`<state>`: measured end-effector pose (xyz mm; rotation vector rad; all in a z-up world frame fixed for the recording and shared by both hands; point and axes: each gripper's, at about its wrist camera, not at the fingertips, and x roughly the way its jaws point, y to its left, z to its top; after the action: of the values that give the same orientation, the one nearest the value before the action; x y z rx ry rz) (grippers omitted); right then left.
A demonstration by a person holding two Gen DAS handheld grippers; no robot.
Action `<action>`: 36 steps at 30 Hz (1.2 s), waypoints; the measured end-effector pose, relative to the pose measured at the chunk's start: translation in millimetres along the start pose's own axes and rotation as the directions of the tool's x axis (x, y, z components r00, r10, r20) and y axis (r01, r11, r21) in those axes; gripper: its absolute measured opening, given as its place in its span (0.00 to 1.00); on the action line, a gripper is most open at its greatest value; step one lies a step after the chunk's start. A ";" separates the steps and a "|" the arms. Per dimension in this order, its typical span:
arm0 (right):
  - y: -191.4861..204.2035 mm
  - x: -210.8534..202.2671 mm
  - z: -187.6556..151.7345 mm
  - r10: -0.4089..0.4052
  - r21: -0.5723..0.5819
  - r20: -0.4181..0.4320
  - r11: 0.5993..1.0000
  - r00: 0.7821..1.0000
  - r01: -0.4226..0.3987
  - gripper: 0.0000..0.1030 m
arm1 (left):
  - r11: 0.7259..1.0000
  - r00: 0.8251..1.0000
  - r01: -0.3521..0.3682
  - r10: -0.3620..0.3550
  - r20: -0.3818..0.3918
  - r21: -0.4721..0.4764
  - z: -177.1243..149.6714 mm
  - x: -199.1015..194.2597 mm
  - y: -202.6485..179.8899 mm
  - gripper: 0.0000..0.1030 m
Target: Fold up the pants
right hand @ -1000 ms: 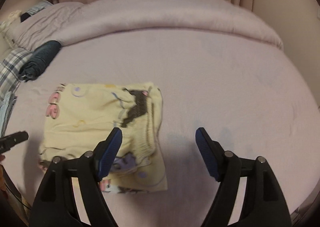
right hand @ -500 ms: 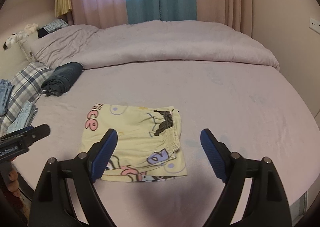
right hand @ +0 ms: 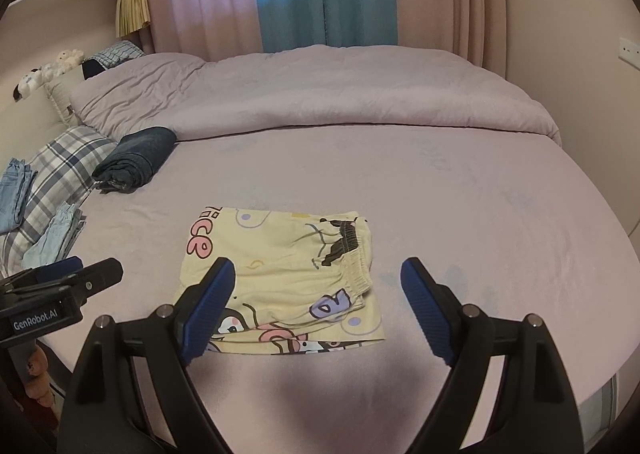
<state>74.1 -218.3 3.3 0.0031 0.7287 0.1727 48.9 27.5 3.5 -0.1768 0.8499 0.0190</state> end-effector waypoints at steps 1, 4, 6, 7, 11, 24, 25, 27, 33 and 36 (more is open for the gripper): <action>-0.1 -0.2 -0.3 -0.003 0.001 0.000 1.000 1.000 0.003 0.83 | 1.000 1.000 -0.007 0.007 0.000 0.001 -0.1 0.0 -0.2 0.83; 0.7 0.5 -0.8 -0.009 0.005 -0.007 1.000 1.000 0.009 0.83 | 1.000 1.000 -0.002 0.002 -0.002 0.006 -0.1 0.3 0.2 0.83; 2.4 0.4 -1.4 -0.013 0.003 -0.008 1.000 1.000 0.013 0.83 | 1.000 1.000 -0.005 0.005 -0.001 0.006 -0.2 -0.4 0.2 0.83; 3.4 0.6 -1.5 -0.015 0.001 -0.007 1.000 1.000 0.015 0.83 | 1.000 1.000 -0.005 0.005 -0.001 0.007 -0.2 -0.8 0.1 0.83; 6.3 0.0 -1.9 -0.016 -0.002 -0.007 1.000 1.000 0.016 0.83 | 1.000 1.000 -0.006 0.006 0.004 0.012 -0.7 -2.4 -1.0 0.83; 8.3 -1.3 -5.2 -0.038 0.000 -0.007 0.999 0.999 0.038 0.83 | 0.999 1.000 0.000 0.001 -0.006 0.036 -3.2 -3.2 -9.3 0.83; 8.2 -0.7 -5.3 -0.040 0.000 -0.008 0.999 0.999 0.040 0.83 | 0.999 1.000 0.000 0.000 -0.006 0.037 -3.4 -3.1 -9.4 0.83; 8.5 -1.1 -5.8 -0.045 0.001 -0.009 0.999 0.999 0.045 0.83 | 0.999 1.000 -0.002 0.002 -0.007 0.036 -4.2 -3.2 -10.0 0.83; 8.7 -1.8 -6.7 -0.048 0.002 -0.014 0.999 0.999 0.048 0.83 | 0.999 1.000 -0.004 0.004 -0.007 0.036 -4.6 -3.4 -10.5 0.83; 7.5 -1.8 -7.3 -0.052 0.004 -0.017 0.999 0.998 0.052 0.83 | 0.999 1.000 -0.001 0.001 -0.006 0.043 -4.6 -3.4 -10.8 0.83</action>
<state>66.7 -211.5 -0.5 -0.0135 0.7456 0.1217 44.1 16.3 4.7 -0.1364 0.8555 0.0013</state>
